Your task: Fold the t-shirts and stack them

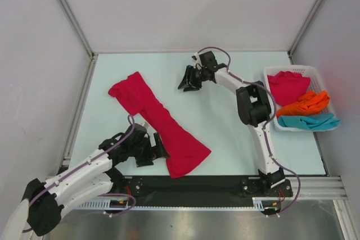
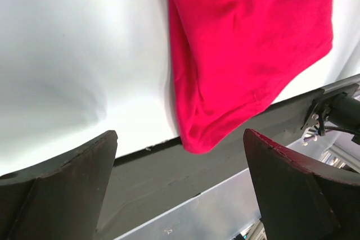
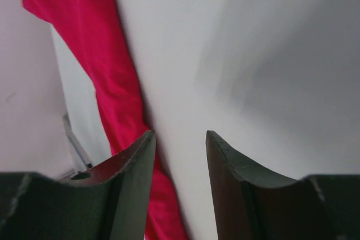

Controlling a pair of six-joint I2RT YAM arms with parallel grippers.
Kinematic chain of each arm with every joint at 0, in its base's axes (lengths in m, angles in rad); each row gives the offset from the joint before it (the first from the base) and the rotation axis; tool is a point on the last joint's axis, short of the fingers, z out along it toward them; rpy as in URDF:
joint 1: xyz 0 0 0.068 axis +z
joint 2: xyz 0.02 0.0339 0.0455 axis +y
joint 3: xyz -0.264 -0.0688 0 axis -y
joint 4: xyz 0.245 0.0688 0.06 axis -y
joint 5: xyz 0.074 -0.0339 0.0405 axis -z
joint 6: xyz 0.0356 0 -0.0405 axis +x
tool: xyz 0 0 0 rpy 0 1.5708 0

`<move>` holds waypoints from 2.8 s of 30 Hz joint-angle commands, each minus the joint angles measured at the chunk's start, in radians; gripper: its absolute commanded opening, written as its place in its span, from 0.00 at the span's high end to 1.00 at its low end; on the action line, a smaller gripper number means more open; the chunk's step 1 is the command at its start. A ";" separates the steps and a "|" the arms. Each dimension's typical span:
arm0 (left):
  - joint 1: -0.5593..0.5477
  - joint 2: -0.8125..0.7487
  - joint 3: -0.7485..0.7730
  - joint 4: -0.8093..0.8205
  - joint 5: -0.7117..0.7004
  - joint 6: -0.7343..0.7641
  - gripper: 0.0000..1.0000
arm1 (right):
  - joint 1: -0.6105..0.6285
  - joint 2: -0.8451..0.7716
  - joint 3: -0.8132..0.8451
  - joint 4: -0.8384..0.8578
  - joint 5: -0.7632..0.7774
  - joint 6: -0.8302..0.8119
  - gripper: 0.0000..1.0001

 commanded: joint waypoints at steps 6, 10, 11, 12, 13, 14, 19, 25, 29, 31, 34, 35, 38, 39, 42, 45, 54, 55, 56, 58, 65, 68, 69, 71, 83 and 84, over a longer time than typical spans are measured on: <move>-0.001 -0.116 0.123 -0.239 -0.060 0.038 0.00 | 0.049 0.345 0.258 0.462 -0.315 0.438 0.52; -0.001 -0.093 0.157 -0.275 -0.069 0.061 0.00 | 0.105 0.431 0.274 0.611 -0.348 0.550 0.51; -0.002 -0.086 0.160 -0.275 -0.065 0.062 0.00 | 0.119 0.452 0.281 0.626 -0.350 0.559 0.51; -0.002 -0.076 0.164 -0.273 -0.065 0.062 0.00 | 0.133 0.461 0.303 0.628 -0.353 0.559 0.51; -0.001 -0.058 0.169 -0.273 -0.063 0.064 0.00 | 0.159 0.469 0.314 0.622 -0.358 0.559 0.51; -0.001 -0.050 0.172 -0.266 -0.058 0.066 0.00 | 0.173 0.484 0.323 0.619 -0.361 0.555 0.51; -0.001 -0.030 0.180 -0.247 -0.058 0.066 0.01 | 0.247 0.504 0.343 0.545 -0.358 0.489 0.51; -0.001 -0.030 0.161 -0.218 -0.049 0.061 0.00 | 0.270 0.518 0.335 0.531 -0.356 0.475 0.51; -0.002 -0.038 0.155 -0.210 -0.048 0.058 0.00 | 0.241 0.503 0.306 0.531 -0.316 0.476 1.00; -0.001 -0.053 0.152 -0.215 -0.054 0.056 0.00 | 0.222 0.465 0.280 0.530 -0.255 0.450 1.00; -0.001 -0.066 0.146 -0.221 -0.055 0.061 0.00 | 0.167 0.420 0.301 0.392 -0.137 0.359 1.00; -0.001 -0.069 0.142 -0.223 -0.054 0.062 0.00 | 0.152 0.412 0.312 0.358 -0.103 0.338 1.00; -0.001 -0.079 0.135 -0.224 -0.051 0.070 0.00 | 0.080 0.362 0.327 0.259 0.018 0.276 1.00; -0.001 -0.079 0.134 -0.226 -0.051 0.073 0.00 | 0.060 0.340 0.320 0.219 0.085 0.260 1.00; 0.001 -0.081 0.132 -0.223 -0.046 0.082 0.00 | -0.011 0.280 0.305 0.148 0.226 0.203 1.00; 0.001 -0.073 0.132 -0.212 -0.040 0.093 0.00 | -0.068 0.254 0.304 0.087 0.315 0.159 1.00; 0.002 -0.035 0.109 -0.128 -0.003 0.107 0.00 | -0.092 0.362 0.459 -0.067 0.159 0.055 0.87; 0.002 -0.032 0.106 -0.118 0.000 0.110 0.00 | -0.085 0.354 0.458 -0.087 0.150 0.027 0.82; 0.002 -0.032 0.108 -0.115 -0.002 0.112 0.00 | -0.083 0.349 0.456 -0.090 0.150 0.009 0.78; 0.002 -0.023 0.111 -0.108 0.000 0.122 0.00 | -0.069 0.311 0.453 -0.117 0.164 -0.031 0.75; 0.002 0.083 0.143 -0.046 0.040 0.184 0.00 | -0.022 0.135 0.321 -0.133 0.374 -0.188 0.45; 0.002 0.097 0.160 -0.046 0.041 0.199 0.00 | -0.017 0.116 0.312 -0.168 0.403 -0.214 0.43; 0.002 0.094 0.161 -0.045 0.044 0.201 0.00 | -0.016 0.096 0.300 -0.171 0.412 -0.208 0.42; 0.002 0.088 0.161 -0.043 0.046 0.202 0.00 | -0.006 0.066 0.225 -0.156 0.425 -0.206 0.41; 0.004 0.107 0.285 -0.104 -0.005 0.302 0.01 | 0.099 -0.301 -0.163 -0.045 1.072 -0.207 0.42; 0.005 0.120 0.302 -0.115 -0.008 0.306 0.00 | 0.109 -0.348 -0.264 -0.048 1.136 -0.174 0.43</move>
